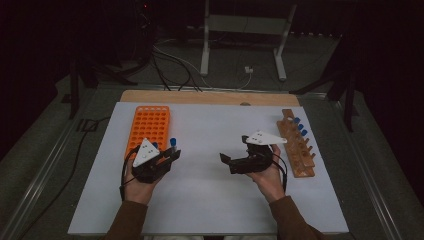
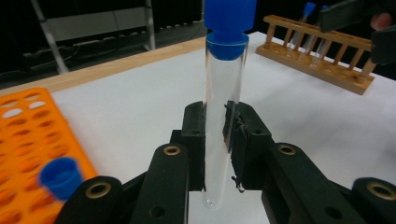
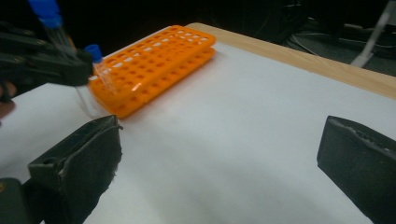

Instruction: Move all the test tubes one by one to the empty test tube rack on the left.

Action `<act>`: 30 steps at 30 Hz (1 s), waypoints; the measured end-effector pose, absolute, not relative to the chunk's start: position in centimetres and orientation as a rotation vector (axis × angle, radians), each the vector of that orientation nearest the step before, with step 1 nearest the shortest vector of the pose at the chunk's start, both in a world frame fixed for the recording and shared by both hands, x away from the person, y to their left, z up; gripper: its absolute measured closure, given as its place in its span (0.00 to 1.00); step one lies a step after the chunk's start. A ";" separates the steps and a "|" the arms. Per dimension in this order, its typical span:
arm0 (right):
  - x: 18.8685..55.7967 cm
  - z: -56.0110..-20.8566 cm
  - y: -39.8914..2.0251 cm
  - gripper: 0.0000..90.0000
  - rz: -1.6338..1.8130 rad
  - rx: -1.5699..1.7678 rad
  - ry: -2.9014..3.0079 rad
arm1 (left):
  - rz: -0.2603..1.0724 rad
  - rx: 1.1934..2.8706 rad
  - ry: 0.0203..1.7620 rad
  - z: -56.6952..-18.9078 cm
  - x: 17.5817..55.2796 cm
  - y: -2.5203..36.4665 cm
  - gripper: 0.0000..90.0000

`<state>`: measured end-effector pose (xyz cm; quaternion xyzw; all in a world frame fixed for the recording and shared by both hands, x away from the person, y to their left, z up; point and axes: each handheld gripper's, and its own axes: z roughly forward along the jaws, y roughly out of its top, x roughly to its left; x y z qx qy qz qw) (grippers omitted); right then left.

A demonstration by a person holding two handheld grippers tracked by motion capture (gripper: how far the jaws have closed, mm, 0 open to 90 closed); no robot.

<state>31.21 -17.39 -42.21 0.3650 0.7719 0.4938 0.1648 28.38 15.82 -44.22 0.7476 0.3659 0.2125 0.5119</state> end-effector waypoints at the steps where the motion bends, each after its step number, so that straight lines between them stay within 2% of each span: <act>1: 31.2 -42.2 -17.6 0.00 1.406 1.044 2.195 | 0.514 1.794 0.885 -44.2 28.3 16.1 0.86; 20: 29.8 -42.5 -21.4 0.00 1.401 1.090 2.121 | 0.616 1.731 1.006 -44.4 27.5 21.2 0.86; 30: 29.2 -42.6 -22.2 0.00 1.397 1.089 2.108 | 0.694 1.730 1.087 -45.5 29.0 21.6 0.86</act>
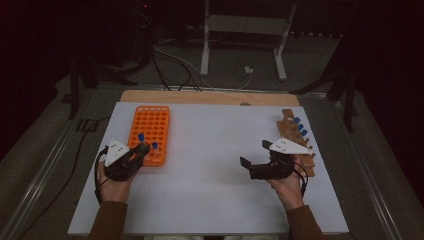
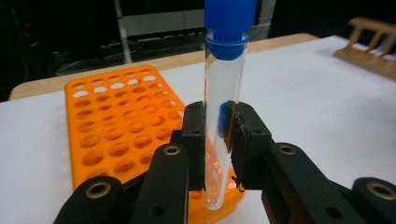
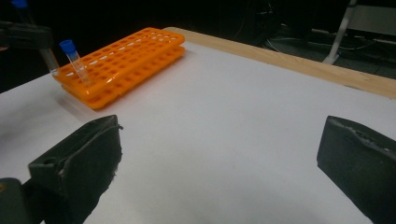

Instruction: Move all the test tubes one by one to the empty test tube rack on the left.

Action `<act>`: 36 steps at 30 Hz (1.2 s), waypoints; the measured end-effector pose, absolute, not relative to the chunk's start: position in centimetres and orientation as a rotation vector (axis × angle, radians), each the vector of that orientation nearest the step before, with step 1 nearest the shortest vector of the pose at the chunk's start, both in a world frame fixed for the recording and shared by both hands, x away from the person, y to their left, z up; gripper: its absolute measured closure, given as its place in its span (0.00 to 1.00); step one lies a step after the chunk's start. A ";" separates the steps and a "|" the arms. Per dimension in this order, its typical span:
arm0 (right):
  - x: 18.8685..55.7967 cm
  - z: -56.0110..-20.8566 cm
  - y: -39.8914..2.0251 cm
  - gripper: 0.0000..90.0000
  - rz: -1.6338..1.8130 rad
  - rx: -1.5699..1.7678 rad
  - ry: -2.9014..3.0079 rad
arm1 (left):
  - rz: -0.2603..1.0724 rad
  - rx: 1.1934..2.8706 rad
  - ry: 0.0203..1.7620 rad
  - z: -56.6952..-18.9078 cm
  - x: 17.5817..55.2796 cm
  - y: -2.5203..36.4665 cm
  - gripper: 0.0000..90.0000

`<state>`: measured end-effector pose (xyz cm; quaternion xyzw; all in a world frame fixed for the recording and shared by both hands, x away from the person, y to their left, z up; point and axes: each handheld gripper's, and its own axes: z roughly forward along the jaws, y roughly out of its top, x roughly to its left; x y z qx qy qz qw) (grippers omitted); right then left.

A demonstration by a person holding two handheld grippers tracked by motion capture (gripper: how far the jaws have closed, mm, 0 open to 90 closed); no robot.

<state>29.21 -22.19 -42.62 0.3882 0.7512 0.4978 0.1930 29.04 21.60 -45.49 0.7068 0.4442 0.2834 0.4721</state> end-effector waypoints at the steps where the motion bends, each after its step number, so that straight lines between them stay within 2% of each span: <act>1: 29.2 -42.6 -22.3 0.00 1.398 1.091 2.105 | 0.698 1.731 1.092 -45.6 29.2 21.6 0.86; 14: 28.8 -42.8 -23.4 0.00 1.420 1.106 2.080 | 0.705 1.741 1.142 -47.5 31.2 20.5 0.86; 23: 28.7 -42.8 -23.4 0.00 1.428 1.099 2.083 | 0.684 1.778 1.176 -49.5 31.4 20.6 0.86; 36: 28.6 -42.9 -23.3 0.00 1.438 1.094 2.088 | 0.693 1.834 1.166 -50.1 31.2 20.5 0.87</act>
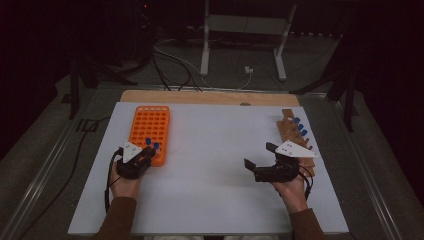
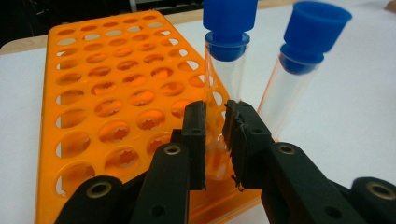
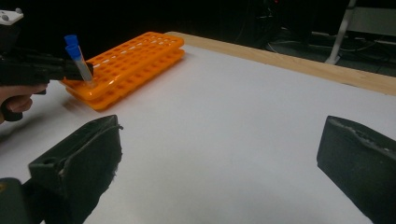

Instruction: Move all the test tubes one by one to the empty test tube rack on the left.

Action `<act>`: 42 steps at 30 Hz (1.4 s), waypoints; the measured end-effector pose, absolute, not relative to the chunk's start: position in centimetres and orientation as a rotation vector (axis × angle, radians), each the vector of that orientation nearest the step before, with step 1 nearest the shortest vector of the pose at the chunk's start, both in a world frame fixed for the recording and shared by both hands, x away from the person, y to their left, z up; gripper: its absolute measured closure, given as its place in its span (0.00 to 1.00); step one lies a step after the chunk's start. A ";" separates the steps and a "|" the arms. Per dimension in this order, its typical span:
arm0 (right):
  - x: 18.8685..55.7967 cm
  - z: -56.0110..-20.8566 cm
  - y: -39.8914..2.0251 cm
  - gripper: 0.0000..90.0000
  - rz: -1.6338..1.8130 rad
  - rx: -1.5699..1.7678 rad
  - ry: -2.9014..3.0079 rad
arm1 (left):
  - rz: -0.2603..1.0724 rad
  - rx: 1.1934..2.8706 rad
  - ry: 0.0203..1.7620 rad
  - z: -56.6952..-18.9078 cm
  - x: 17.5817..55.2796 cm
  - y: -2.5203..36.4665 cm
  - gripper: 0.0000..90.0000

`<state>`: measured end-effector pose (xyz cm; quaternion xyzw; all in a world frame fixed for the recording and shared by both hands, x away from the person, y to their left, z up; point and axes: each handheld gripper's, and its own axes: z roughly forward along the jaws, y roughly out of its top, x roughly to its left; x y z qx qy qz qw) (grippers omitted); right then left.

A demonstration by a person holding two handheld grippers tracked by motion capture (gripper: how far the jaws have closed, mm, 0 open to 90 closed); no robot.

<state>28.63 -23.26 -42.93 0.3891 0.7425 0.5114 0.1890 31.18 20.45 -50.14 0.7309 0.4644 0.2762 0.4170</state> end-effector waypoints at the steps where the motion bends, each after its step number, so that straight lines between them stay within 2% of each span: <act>1: 28.6 -42.9 -23.3 0.00 1.438 1.095 2.086 | 0.699 1.841 1.163 -50.2 31.1 20.4 0.87; 14: 28.5 -43.1 -23.4 0.00 1.442 1.099 2.085 | 0.665 1.824 1.180 -50.1 31.0 20.9 0.86; 17: 28.6 -43.1 -23.5 0.00 1.443 1.100 2.082 | 0.665 1.820 1.192 -50.1 30.9 21.1 0.80; 20: 28.6 -43.1 -23.6 0.00 1.444 1.100 2.081 | 0.672 1.820 1.185 -50.0 30.8 21.1 0.80; 23: 28.6 -43.2 -23.6 0.00 1.444 1.104 2.081 | 0.676 1.805 1.174 -49.7 30.6 21.2 0.81; 25: 28.6 -43.2 -23.6 0.00 1.444 1.106 2.081 | 0.671 1.817 1.163 -49.7 30.6 21.1 0.86; 33: 28.6 -43.1 -24.1 0.00 1.438 1.118 2.065 | 0.658 1.840 1.184 -49.9 30.8 21.0 0.86; 42: 28.9 -42.8 -25.5 0.00 1.397 1.141 2.030 | 0.611 1.756 1.156 -48.9 29.9 22.1 0.60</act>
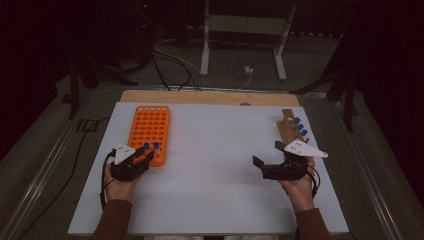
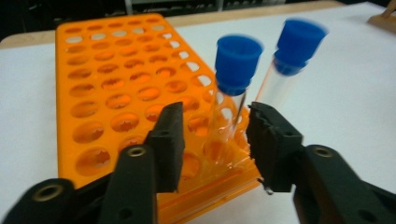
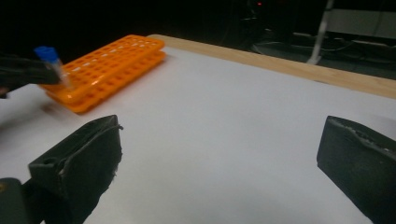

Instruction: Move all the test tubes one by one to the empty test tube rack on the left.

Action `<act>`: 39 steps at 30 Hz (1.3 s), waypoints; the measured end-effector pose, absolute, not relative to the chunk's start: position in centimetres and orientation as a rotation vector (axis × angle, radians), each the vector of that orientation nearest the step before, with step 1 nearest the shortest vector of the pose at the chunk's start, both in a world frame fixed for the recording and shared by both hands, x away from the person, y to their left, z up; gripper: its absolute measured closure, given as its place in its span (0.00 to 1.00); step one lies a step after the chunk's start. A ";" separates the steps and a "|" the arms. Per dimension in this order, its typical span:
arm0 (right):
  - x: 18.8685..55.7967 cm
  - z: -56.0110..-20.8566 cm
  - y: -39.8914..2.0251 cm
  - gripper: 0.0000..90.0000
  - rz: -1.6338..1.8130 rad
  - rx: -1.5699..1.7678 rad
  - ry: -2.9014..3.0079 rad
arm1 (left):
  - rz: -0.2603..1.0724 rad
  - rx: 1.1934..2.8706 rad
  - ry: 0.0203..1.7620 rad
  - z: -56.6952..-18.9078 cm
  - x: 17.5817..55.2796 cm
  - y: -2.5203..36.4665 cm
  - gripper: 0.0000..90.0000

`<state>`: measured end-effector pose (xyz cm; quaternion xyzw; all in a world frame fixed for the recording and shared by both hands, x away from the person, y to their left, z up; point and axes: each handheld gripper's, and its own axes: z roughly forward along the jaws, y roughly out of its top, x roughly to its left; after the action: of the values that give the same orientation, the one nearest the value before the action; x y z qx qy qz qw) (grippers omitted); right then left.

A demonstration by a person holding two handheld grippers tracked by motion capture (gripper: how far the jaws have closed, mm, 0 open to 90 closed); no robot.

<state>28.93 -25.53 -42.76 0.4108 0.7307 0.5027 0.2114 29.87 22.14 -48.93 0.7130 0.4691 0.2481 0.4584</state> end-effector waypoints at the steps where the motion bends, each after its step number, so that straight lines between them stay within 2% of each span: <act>1: 29.0 -42.7 -25.7 0.00 1.388 1.143 2.026 | 0.604 1.750 1.142 -48.8 29.7 22.2 0.56; 4: 29.1 -42.5 -26.3 0.00 1.368 1.154 2.009 | 0.586 1.723 1.133 -48.4 29.4 22.5 0.45; 8: 29.3 -42.1 -27.3 0.00 1.342 1.164 1.980 | 0.582 1.713 1.135 -48.0 28.9 22.4 0.22; 15: 29.8 -41.2 -29.0 0.00 1.274 1.180 1.929 | 0.567 1.719 1.119 -47.3 28.1 22.7 0.01; 25: 31.2 -40.8 -32.2 0.00 1.210 1.263 1.848 | 0.555 1.698 1.127 -47.3 27.9 23.0 0.01; 32: 32.6 -41.9 -33.8 0.00 1.167 1.336 1.837 | 0.548 1.696 1.132 -47.4 27.9 22.8 0.01; 39: 33.9 -43.2 -34.4 0.05 1.104 1.384 1.852 | 0.556 1.704 1.131 -47.4 27.8 22.7 0.01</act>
<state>33.93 -34.41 -43.16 0.5178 0.6927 0.4129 0.2857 27.85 22.67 -47.44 0.7013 0.4656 0.2288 0.4889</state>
